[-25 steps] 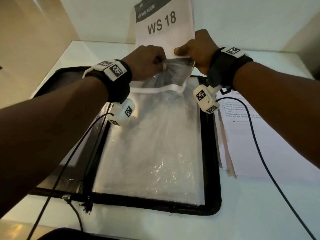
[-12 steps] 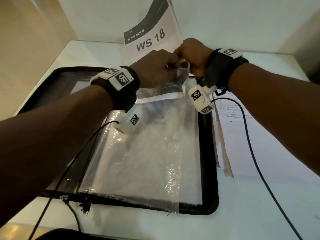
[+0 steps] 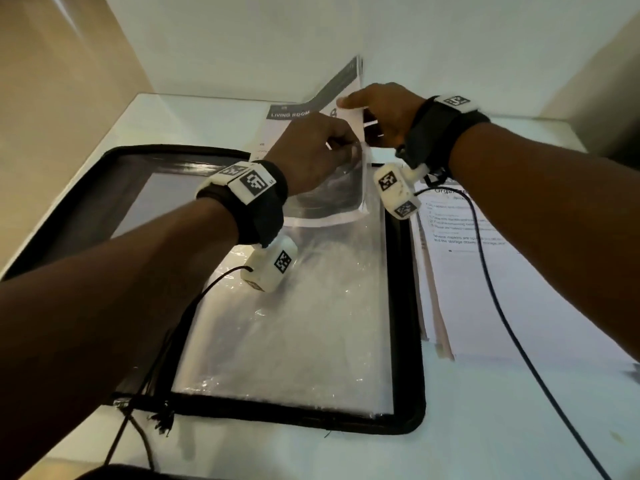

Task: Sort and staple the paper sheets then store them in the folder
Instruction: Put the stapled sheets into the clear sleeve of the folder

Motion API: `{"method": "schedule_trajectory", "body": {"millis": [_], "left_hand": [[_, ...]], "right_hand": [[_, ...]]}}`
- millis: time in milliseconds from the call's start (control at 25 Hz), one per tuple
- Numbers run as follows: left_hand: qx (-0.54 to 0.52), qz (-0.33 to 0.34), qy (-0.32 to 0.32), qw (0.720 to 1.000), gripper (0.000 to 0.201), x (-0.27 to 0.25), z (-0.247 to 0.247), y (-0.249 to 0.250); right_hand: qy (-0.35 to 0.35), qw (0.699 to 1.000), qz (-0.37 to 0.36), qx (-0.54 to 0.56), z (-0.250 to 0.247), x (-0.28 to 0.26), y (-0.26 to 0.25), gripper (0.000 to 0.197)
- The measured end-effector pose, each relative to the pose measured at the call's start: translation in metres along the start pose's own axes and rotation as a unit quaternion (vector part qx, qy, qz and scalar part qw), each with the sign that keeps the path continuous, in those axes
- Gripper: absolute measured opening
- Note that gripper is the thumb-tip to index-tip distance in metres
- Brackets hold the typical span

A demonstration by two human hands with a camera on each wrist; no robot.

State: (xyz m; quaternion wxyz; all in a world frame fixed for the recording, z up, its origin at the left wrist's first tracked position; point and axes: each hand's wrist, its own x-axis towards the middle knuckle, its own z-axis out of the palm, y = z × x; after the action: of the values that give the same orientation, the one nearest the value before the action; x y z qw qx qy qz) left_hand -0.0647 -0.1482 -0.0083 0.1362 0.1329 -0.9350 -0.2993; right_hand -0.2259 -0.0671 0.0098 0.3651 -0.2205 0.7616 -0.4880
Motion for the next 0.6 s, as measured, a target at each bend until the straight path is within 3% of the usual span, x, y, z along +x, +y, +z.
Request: {"method": "schedule_trajectory", "body": {"millis": [80, 160, 240, 360, 480, 600], "left_hand": [[0.022, -0.025, -0.017, 0.999, 0.018, -0.001, -0.006, -0.006], [0.049, -0.064, -0.048, 0.996, 0.017, -0.004, -0.016, -0.02], [0.069, -0.069, -0.067, 0.993, 0.017, -0.007, -0.023, -0.032], [0.075, -0.063, -0.065, 0.993, 0.018, -0.014, -0.024, -0.037], [0.048, -0.061, -0.068, 0.995, 0.016, -0.015, -0.02, -0.033], [0.114, -0.072, -0.071, 0.988, 0.02, -0.013, -0.022, -0.04]], "right_hand": [[0.034, 0.997, -0.023, -0.072, 0.003, 0.005, -0.005, 0.007], [0.033, 0.997, -0.012, -0.062, 0.004, -0.004, -0.003, 0.021], [-0.016, 0.998, 0.017, -0.055, 0.002, -0.019, 0.005, 0.038], [-0.091, 0.993, 0.042, -0.064, 0.0, -0.027, 0.012, 0.031], [0.004, 1.0, -0.021, 0.004, -0.002, -0.008, -0.004, 0.021], [0.045, 0.986, -0.095, -0.128, 0.0, 0.015, -0.015, 0.037]]}}
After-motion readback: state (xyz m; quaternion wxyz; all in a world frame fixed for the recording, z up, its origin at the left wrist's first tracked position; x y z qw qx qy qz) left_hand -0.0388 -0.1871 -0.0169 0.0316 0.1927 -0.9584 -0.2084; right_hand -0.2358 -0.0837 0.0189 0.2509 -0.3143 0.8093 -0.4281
